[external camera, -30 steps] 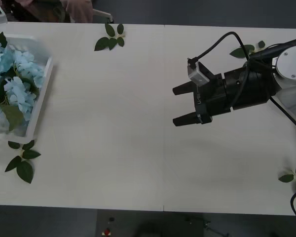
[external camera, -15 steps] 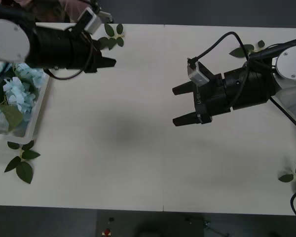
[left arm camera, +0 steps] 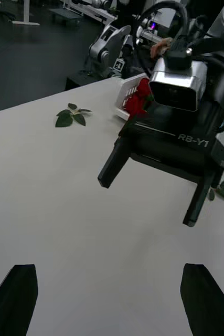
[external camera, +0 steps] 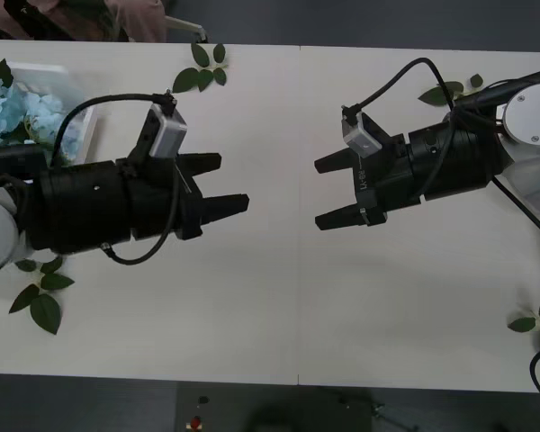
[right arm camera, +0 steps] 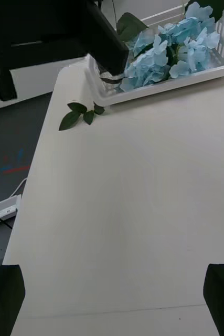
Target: Put the red flowers into the right box and the blue flowers into the left box
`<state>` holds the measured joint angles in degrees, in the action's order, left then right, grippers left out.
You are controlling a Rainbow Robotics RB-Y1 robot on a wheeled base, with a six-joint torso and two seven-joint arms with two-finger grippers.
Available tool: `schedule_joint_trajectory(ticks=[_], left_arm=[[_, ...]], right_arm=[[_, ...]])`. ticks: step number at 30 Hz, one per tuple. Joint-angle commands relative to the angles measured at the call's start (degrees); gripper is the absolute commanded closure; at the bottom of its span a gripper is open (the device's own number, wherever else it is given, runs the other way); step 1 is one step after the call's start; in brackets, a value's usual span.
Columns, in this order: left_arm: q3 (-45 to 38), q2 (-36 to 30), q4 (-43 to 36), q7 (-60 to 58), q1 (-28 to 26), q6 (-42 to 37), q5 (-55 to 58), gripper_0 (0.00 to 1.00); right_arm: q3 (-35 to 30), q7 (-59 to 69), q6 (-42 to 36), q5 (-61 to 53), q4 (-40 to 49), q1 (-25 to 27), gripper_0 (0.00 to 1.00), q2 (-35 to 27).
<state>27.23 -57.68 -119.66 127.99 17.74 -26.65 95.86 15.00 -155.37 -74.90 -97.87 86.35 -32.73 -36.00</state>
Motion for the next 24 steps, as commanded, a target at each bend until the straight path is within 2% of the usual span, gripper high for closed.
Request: schedule_joint_trajectory(ticks=[1, 8, 24], left_arm=[[-0.69, -3.14, -1.19, 0.42, 5.38, 0.55, 0.29, 0.21], [2.13, -1.56, -1.37, 0.77, 5.64, 0.37, 1.44, 0.21], [2.13, -1.56, -1.37, 0.77, 5.64, 0.37, 1.44, 0.21]], right_arm=[[0.03, 0.37, 0.46, -0.13, 1.01, -1.55, 0.00, 0.49], [0.03, 0.37, 0.46, -0.13, 1.01, -1.55, 0.00, 0.49], [0.03, 0.37, 0.46, -0.13, 1.01, -1.55, 0.00, 0.49]])
